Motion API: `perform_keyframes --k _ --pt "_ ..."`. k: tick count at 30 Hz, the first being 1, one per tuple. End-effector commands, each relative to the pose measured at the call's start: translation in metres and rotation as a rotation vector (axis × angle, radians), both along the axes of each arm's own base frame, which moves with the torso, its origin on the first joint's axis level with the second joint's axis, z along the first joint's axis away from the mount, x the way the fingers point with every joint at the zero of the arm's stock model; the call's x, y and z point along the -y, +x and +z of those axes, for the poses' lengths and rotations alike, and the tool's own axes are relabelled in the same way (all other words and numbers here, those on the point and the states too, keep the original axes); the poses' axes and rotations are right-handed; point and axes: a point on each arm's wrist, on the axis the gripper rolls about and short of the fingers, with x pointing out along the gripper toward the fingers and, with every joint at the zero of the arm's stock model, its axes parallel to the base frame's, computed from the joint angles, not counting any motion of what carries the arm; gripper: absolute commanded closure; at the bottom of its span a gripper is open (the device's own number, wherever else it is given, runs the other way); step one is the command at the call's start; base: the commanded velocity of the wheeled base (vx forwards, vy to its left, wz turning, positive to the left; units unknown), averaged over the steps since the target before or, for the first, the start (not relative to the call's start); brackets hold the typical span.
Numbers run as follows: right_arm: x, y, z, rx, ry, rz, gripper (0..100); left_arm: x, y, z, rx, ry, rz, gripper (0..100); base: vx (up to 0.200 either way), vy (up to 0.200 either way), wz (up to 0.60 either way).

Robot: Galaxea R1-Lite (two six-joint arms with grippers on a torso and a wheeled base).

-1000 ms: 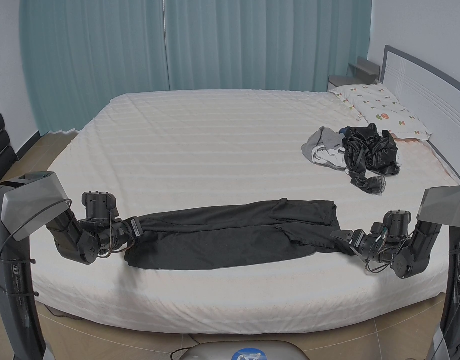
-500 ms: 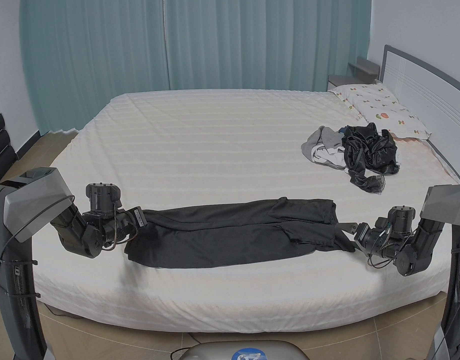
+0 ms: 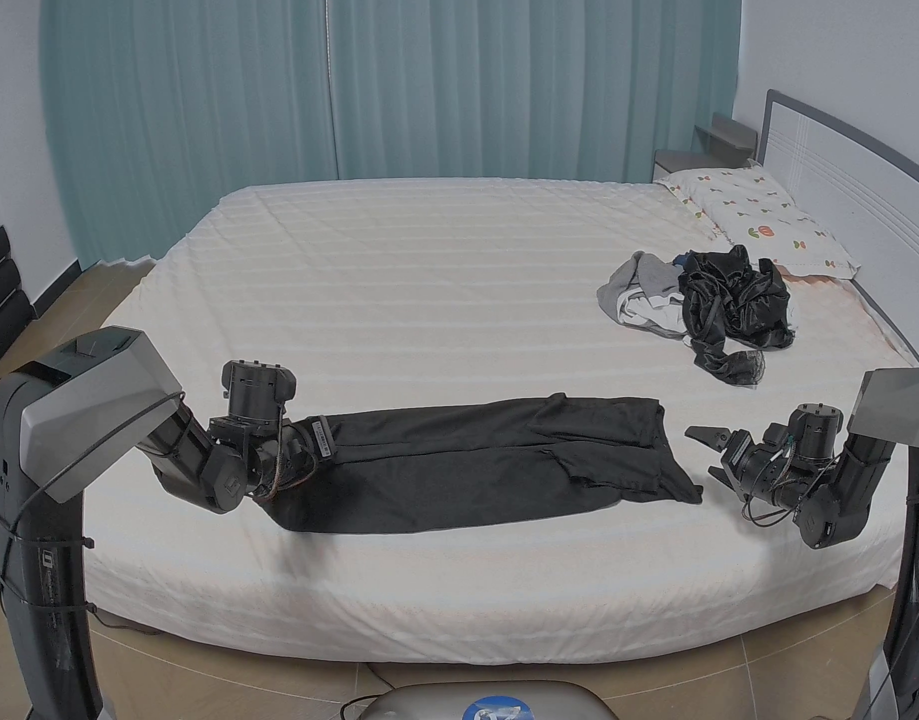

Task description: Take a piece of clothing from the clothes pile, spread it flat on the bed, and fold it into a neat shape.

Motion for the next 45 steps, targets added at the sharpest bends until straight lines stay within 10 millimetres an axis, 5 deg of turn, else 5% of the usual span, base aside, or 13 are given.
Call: perform_keyframes --k 1,22,38,45 --pt "0.0 0.0 0.0 0.0 0.0 0.002 0 0.018 0.002 0.009 0.004 0.015 -0.017 100 0.0 -0.2 0.0" --pt "-0.002 -0.001 -0.002 -0.006 0.0 0.007 0 0.09 0.007 0.049 -0.086 -0.045 -0.087 100 0.0 -0.2 0.0" --pt "-0.004 -0.001 -0.005 -0.013 -0.002 0.013 0 0.126 0.026 0.043 -0.074 -0.091 -0.095 100 0.0 -0.2 0.0" --pt "-0.005 -0.001 -0.005 -0.012 -0.006 0.014 0 0.134 0.034 0.03 -0.073 -0.108 -0.061 100 0.0 0.0 0.0"
